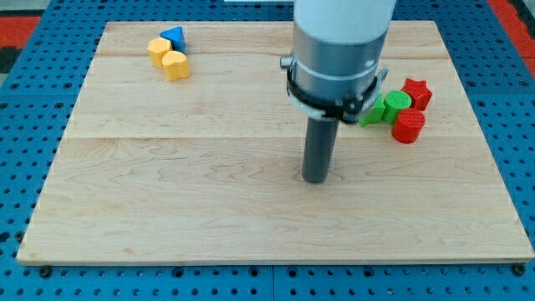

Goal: Move the blue cube to the right of the yellow hexagon

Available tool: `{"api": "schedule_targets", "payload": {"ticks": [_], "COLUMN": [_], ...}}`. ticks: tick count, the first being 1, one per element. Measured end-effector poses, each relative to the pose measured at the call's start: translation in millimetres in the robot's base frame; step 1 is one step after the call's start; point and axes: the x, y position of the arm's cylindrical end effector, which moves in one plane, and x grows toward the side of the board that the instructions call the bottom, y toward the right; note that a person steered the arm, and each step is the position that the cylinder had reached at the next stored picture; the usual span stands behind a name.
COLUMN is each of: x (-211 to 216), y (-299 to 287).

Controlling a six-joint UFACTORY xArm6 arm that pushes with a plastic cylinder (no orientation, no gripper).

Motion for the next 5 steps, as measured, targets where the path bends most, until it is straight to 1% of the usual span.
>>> {"api": "schedule_targets", "payload": {"ticks": [1, 2, 3, 4, 5], "x": [-86, -40, 27, -10, -20], "y": [-50, -15, 13, 43, 25]}}
